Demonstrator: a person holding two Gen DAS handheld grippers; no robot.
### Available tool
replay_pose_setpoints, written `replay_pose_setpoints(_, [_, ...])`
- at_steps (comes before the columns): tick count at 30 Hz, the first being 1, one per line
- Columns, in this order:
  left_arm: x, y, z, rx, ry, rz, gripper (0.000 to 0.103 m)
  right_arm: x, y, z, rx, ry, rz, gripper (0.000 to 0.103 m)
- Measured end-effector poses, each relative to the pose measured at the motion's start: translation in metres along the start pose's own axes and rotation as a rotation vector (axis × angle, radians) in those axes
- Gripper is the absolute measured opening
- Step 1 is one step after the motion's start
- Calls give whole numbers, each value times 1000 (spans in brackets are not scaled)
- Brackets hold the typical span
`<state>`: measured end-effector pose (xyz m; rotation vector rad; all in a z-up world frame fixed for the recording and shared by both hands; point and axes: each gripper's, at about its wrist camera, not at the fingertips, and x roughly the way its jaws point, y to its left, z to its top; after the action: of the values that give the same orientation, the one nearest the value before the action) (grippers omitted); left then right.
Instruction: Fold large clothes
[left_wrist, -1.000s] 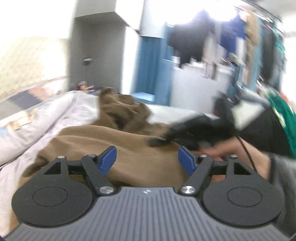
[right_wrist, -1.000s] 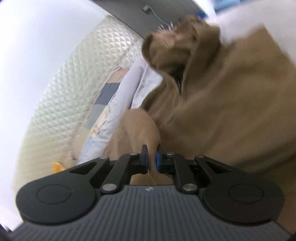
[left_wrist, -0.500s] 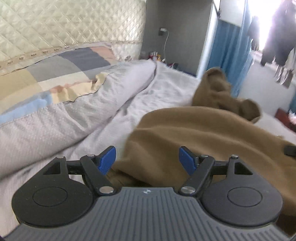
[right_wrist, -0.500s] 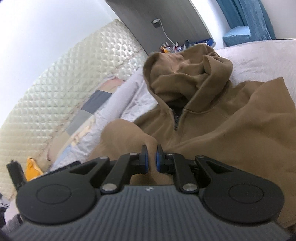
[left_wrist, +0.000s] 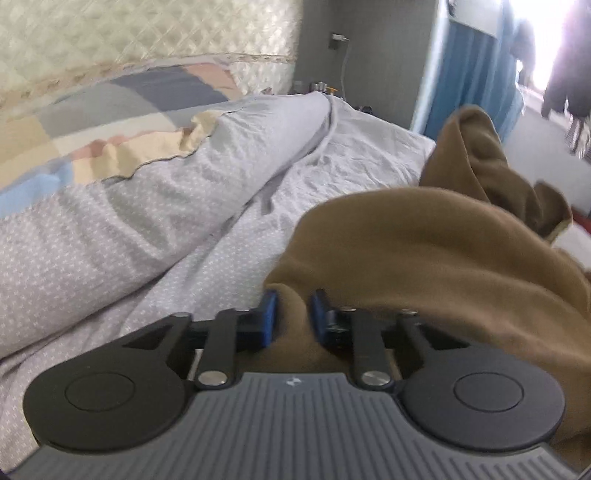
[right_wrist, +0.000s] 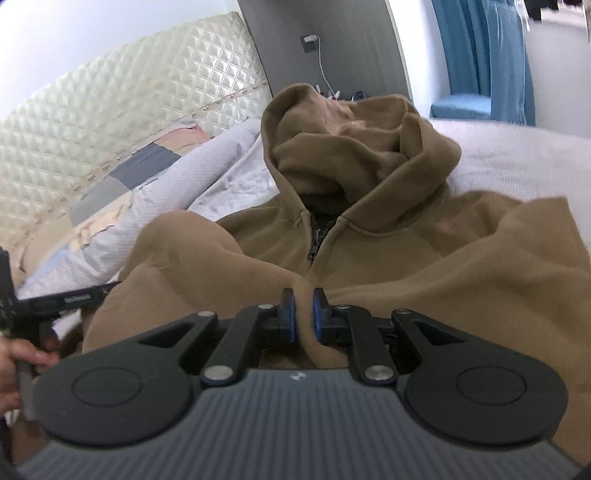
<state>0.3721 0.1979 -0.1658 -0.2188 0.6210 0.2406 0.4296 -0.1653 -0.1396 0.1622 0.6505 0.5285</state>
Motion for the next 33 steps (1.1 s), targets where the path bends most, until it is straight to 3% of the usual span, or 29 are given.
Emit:
replay_pose_setpoints(5, [-4, 40, 12, -195, 3, -30, 11, 1, 20, 12, -41, -42, 31, 14])
replay_pose_setpoints(9, [0, 66, 13, -279, 10, 4, 8, 15, 54, 30, -149, -51, 36, 14])
replay_pose_setpoints(14, [13, 67, 9, -245, 39, 56, 9, 57, 62, 27, -166, -1, -9, 14])
replay_pose_setpoints(18, [21, 66, 5, -226, 47, 64, 9, 99, 35, 1, -45, 103, 6, 15])
replay_pose_setpoints(23, [18, 73, 6, -262, 43, 24, 11, 96, 34, 2, -34, 93, 17, 17])
replay_pose_setpoints(25, [14, 72, 9, -265, 45, 26, 18, 89, 32, 4, -20, 90, 15, 22])
replay_pose_setpoints(27, [7, 69, 13, -254, 35, 27, 47, 77, 33, 6, -27, 74, -6, 33])
replay_pose_setpoints(29, [-3, 63, 16, -229, 4, 30, 58, 62, 34, 8, -29, 43, -4, 57])
replay_pose_setpoints(33, [-32, 42, 20, -134, -58, 43, 60, 20, 37, 10, -14, 13, 27, 57])
